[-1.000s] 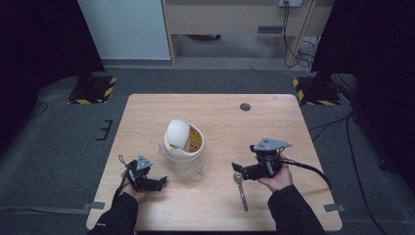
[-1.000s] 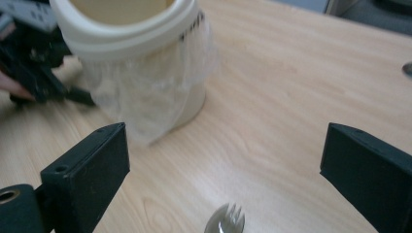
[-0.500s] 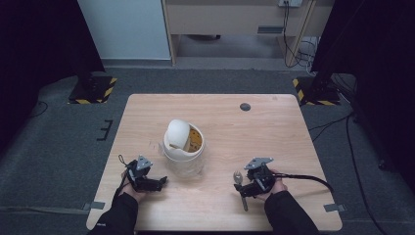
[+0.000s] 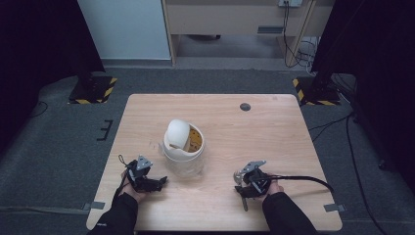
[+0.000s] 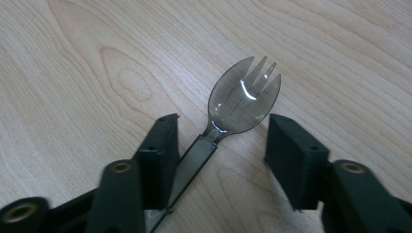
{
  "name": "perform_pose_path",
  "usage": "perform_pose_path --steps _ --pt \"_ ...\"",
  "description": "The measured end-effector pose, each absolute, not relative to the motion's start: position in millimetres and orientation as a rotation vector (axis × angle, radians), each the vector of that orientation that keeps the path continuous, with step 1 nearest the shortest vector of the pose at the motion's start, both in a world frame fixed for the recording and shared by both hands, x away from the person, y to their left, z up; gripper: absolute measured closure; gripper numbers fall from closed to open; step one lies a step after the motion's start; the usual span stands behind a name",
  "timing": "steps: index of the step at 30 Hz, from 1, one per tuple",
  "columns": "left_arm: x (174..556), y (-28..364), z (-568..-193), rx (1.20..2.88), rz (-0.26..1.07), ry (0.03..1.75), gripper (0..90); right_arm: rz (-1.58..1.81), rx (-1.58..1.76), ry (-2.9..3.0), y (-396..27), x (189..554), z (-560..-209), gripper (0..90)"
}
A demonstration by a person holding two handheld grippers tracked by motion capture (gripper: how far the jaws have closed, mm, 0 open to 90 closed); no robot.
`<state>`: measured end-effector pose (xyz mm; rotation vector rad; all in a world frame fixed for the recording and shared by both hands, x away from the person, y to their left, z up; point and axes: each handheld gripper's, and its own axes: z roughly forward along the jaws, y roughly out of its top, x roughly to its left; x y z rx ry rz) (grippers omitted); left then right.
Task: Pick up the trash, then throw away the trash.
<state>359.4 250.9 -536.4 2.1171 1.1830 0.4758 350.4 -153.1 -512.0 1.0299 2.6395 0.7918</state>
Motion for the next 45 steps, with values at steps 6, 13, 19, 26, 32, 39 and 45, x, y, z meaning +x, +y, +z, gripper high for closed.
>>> perform_pose_path --steps 6,13,19,26,32,39,45 --pt "359 251 -536 2.116 0.476 1.184 0.0 0.790 1.032 2.649 -154 352 -510 74.5" --pt "360 251 -535 2.125 0.468 1.192 0.0 0.798 1.029 2.653 -154 355 -510 79.4" --pt "360 251 -530 2.152 0.450 1.201 7.3 0.916 1.028 2.594 -160 359 -497 79.4" --pt "358 253 -519 2.119 0.395 1.264 17.6 1.051 1.015 2.501 -170 362 -480 79.3" --pt "350 251 -501 2.005 0.396 1.237 21.2 1.196 1.001 2.365 -185 365 -460 79.4" --pt "339 246 -480 1.918 0.383 1.145 22.2 1.322 0.975 2.252 -195 366 -445 79.4" --pt "331 243 -456 1.795 0.417 1.113 21.0 1.430 0.976 2.159 -207 366 -430 79.4"
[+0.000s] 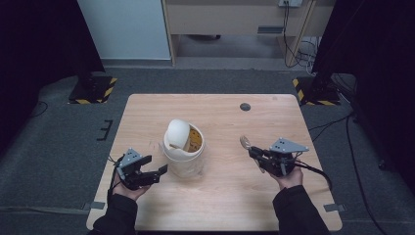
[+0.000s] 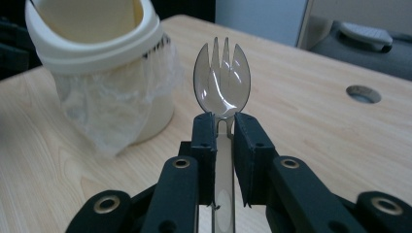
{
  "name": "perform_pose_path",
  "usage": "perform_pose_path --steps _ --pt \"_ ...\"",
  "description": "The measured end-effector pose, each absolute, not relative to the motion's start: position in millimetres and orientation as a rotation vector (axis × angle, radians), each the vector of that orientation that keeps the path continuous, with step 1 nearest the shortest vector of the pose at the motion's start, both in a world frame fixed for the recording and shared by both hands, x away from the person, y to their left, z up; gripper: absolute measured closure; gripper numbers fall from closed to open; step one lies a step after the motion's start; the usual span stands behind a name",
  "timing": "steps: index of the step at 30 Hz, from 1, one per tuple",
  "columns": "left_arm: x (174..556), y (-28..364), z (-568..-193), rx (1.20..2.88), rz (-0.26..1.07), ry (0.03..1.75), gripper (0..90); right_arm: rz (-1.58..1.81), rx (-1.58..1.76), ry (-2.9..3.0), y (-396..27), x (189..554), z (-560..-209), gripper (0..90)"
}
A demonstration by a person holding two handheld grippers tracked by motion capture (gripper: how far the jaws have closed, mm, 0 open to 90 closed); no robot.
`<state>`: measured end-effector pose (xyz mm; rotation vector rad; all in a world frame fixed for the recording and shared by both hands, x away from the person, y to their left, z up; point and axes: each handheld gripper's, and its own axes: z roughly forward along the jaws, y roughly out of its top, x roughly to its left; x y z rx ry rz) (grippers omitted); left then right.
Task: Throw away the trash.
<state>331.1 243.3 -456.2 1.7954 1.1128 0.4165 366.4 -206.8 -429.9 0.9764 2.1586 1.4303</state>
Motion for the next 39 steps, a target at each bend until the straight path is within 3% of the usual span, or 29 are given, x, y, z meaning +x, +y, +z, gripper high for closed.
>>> perform_pose_path --steps 23,39 --pt "314 228 -380 1.555 0.511 0.986 20.7 1.640 0.847 1.936 -216 368 -371 79.4" --pt "329 167 -335 1.516 0.504 0.831 25.0 1.721 0.747 1.925 -194 363 -350 79.4"
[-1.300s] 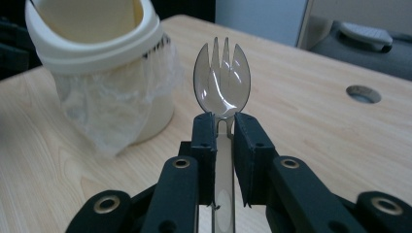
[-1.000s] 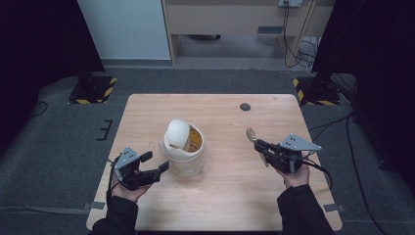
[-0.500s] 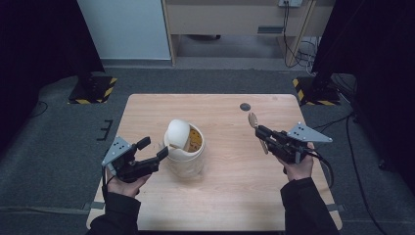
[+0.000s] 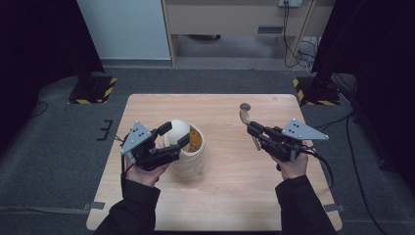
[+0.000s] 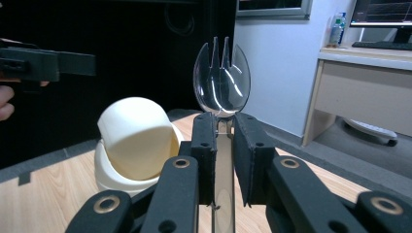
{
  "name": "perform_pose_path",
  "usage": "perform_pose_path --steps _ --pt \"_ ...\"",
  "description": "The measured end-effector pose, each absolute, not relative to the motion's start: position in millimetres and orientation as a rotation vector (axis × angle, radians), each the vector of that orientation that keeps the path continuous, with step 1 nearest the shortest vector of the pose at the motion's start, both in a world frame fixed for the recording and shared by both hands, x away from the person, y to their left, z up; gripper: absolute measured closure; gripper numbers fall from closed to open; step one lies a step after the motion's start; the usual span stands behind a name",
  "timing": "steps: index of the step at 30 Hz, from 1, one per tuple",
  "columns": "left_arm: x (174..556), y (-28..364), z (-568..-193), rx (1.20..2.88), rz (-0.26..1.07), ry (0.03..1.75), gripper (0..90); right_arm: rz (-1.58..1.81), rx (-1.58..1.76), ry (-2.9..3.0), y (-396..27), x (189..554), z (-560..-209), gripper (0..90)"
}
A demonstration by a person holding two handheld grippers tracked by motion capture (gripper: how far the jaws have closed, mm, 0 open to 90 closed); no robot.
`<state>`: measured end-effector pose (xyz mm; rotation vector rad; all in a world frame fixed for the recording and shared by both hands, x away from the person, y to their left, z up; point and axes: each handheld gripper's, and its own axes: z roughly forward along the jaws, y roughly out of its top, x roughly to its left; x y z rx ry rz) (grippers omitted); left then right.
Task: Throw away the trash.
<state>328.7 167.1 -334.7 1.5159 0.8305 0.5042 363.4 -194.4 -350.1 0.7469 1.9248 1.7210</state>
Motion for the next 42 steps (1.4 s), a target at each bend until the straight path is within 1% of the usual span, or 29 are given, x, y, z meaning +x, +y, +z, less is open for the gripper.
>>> perform_pose_path --steps 16,22,26,28,29,31,32,33,35,36,39,40,41,42 --pt "352 100 -327 1.528 0.425 0.786 32.5 1.719 0.703 1.970 -181 357 -362 79.3" --pt "359 80 -331 1.552 0.402 0.796 39.2 1.714 0.690 1.983 -178 356 -366 79.3" --pt "363 72 -336 1.559 0.382 0.816 45.6 1.710 0.692 1.995 -174 356 -369 79.3" --pt "365 67 -339 1.560 0.378 0.821 46.9 1.709 0.690 1.998 -173 356 -369 79.3" --pt "365 66 -340 1.560 0.372 0.823 50.0 1.707 0.693 2.001 -172 356 -370 79.3" --pt "366 62 -342 1.555 0.354 0.828 51.7 1.705 0.686 2.003 -172 356 -371 79.3" --pt "367 61 -343 1.557 0.342 0.830 56.1 1.706 0.690 2.006 -171 356 -371 79.3" --pt "368 60 -343 1.555 0.334 0.836 56.1 1.706 0.690 2.006 -171 356 -371 79.3" --pt "369 58 -345 1.552 0.317 0.849 62.6 1.712 0.688 2.005 -171 356 -371 79.3" --pt "369 57 -345 1.554 0.306 0.857 62.6 1.712 0.688 2.005 -171 356 -371 79.3" --pt "370 56 -347 1.539 0.267 0.872 69.6 1.714 0.689 2.006 -170 356 -371 79.4" --pt "370 56 -347 1.532 0.263 0.875 74.7 1.712 0.691 2.008 -170 356 -372 79.3" --pt "370 56 -347 1.525 0.256 0.878 74.7 1.712 0.691 2.008 -170 356 -372 79.3" --pt "371 56 -347 1.515 0.237 0.885 77.2 1.714 0.693 2.008 -169 356 -372 79.3"
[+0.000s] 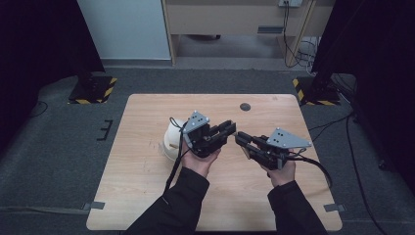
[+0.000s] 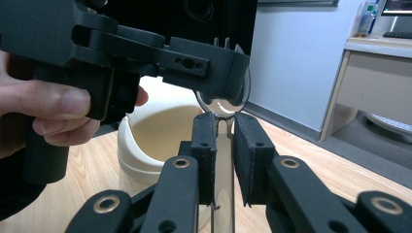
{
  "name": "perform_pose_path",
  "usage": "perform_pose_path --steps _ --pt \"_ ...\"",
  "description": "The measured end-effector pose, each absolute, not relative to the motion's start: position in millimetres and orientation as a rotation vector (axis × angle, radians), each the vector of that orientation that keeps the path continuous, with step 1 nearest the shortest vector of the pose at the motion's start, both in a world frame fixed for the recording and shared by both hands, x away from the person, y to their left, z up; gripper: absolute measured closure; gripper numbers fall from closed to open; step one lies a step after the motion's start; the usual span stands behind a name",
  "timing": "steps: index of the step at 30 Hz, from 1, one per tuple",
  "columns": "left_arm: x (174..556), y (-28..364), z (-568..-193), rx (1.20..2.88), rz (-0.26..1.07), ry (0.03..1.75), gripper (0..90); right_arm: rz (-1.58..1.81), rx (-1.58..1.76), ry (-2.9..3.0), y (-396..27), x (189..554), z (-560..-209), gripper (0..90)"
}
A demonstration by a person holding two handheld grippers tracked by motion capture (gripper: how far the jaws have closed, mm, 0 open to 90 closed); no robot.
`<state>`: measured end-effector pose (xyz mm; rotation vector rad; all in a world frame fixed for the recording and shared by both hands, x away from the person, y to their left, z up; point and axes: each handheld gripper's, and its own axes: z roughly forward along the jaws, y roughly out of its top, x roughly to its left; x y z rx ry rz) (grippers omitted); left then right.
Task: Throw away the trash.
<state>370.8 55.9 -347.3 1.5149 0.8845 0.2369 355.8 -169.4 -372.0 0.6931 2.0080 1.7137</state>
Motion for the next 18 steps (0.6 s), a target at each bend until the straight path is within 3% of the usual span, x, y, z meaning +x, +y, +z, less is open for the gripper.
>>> perform_pose_path --steps 2,8,18 --pt "371 56 -347 1.509 0.224 0.888 81.3 1.714 0.696 2.010 -168 356 -373 79.1" --pt "370 59 -345 1.525 0.252 0.857 82.1 1.723 0.696 2.008 -168 355 -372 75.2" --pt "363 108 -328 1.553 0.450 0.819 82.0 1.705 0.807 1.945 -201 361 -376 60.1"
